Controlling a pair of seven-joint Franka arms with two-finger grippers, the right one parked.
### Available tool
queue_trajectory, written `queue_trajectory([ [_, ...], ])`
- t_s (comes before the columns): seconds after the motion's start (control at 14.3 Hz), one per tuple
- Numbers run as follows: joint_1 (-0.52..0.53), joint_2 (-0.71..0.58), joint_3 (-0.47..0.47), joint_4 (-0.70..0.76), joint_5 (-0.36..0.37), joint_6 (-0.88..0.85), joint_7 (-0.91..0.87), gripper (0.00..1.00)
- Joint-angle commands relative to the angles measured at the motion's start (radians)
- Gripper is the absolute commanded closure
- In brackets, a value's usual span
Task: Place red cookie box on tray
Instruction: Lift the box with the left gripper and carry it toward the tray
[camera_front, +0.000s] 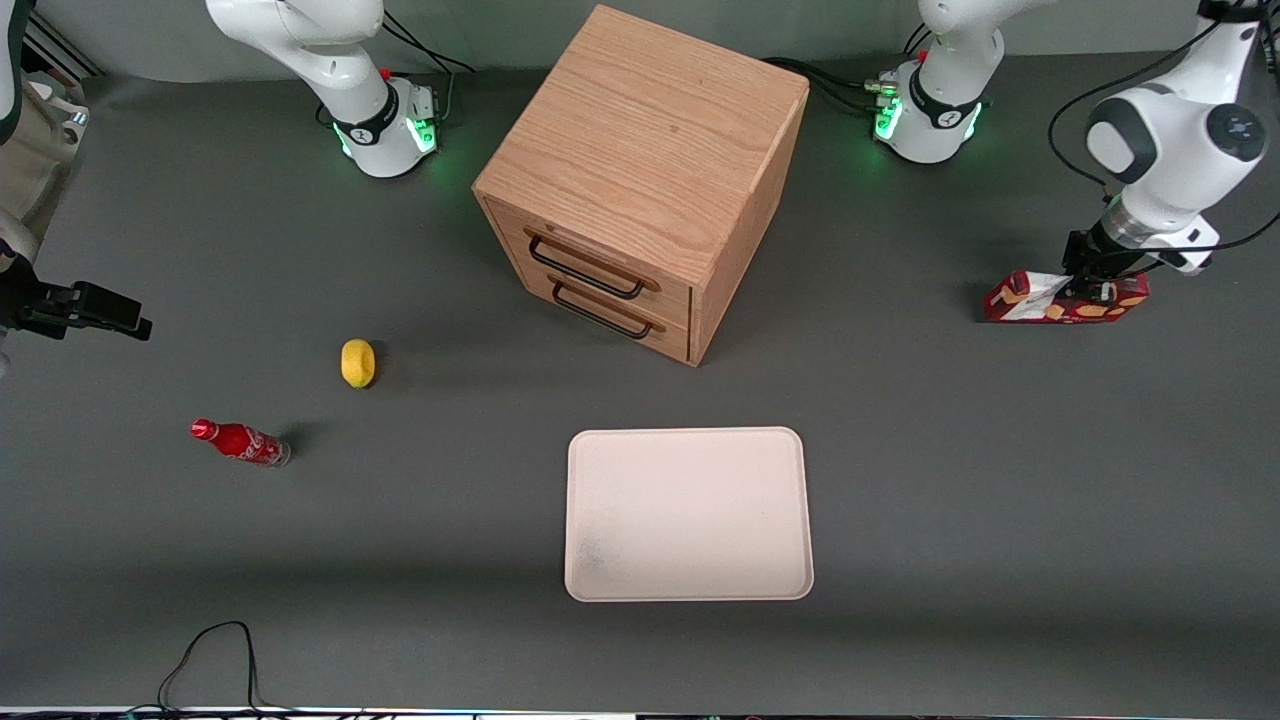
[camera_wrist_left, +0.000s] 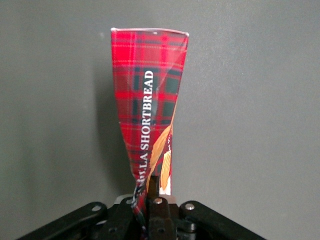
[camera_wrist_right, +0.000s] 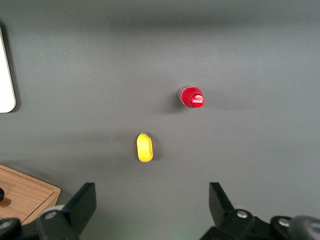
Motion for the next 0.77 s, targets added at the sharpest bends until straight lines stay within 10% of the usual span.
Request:
queue_trajectory([
  [0.0,-0.003,-0.157,0.005,0.124,-0.009,-0.326,0.002,1.00],
  [0.7,-0.003,-0.191,0.005,0.775,0.031,-1.019,0.018,1.00],
])
